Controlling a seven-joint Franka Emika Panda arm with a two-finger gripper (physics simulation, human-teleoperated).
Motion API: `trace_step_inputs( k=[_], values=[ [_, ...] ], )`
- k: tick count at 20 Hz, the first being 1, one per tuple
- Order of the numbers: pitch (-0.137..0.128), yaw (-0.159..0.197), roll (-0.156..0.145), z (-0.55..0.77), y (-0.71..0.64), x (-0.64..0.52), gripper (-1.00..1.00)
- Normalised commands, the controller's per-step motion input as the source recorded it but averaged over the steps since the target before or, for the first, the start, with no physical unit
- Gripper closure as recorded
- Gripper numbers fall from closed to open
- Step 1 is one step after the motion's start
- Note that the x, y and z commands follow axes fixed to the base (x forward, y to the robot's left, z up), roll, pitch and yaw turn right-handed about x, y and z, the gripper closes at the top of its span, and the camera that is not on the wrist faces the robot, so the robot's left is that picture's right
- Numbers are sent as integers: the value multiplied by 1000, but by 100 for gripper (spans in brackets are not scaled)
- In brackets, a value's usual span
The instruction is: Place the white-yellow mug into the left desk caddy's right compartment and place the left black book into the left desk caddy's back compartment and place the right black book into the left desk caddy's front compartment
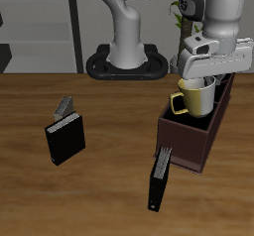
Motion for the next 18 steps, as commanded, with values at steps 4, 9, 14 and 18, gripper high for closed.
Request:
trace_step_inputs(
  k=[4, 9, 14, 18],
  values=[
    [17, 137, -18, -224, -85, -6, 100],
    [51, 78, -14, -347, -98, 89, 100],
    [111, 88, 36, -501, 74, 43, -100],
    [43, -12, 36, -129, 88, -41, -100]
  ],
)
